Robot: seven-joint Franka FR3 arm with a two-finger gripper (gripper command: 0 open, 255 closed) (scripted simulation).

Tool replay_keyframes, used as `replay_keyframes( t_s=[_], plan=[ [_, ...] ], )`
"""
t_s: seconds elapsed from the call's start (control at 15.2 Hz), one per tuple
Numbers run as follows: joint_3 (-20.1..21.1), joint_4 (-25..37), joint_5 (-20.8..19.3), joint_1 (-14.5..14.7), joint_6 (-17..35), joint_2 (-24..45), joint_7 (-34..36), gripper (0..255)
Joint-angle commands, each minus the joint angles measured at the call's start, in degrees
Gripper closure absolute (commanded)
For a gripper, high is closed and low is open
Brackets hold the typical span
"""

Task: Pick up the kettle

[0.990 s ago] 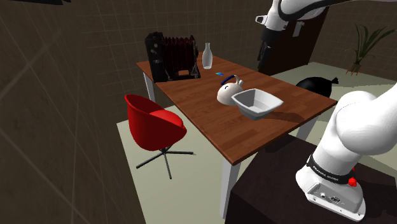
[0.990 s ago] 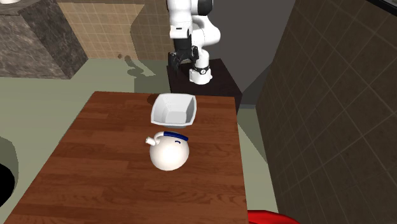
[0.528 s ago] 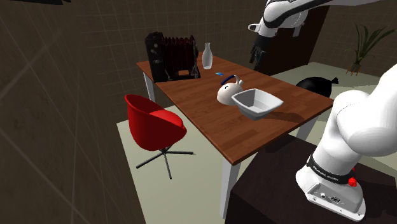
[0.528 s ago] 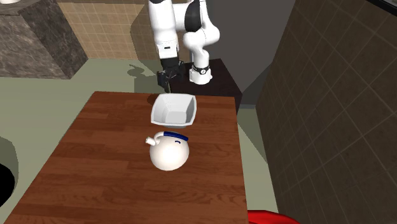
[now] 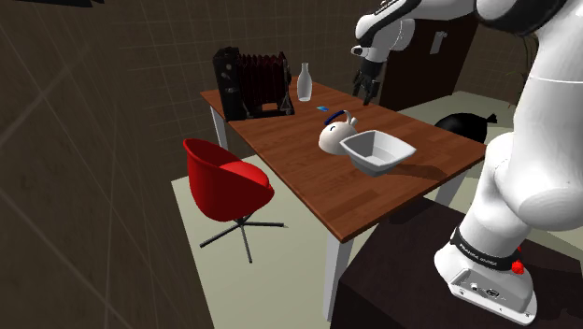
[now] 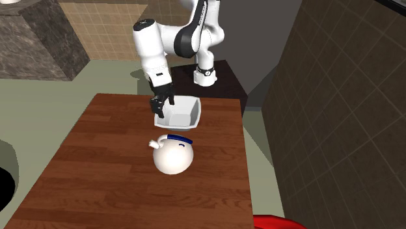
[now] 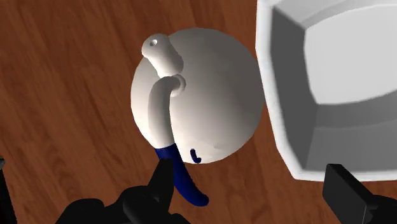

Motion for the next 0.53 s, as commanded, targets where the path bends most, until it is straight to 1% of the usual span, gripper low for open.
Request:
replay_keyframes(
  t_s=[0.0,0.13,0.33,0.46],
  plan=[
    [1.51,4.86,7.08,-3.17,-1.51,7.34,-8.42,0],
    [4.41,10.46,11.49,-7.61,-3.59,13.40,-14.24,0],
    [8.47,18.95,15.54,-13.39,-6.48,20.95,-20.41,0],
    [8.89,18.14,16.07,-13.56,-5.31,21.46,-20.89,0]
  ],
)
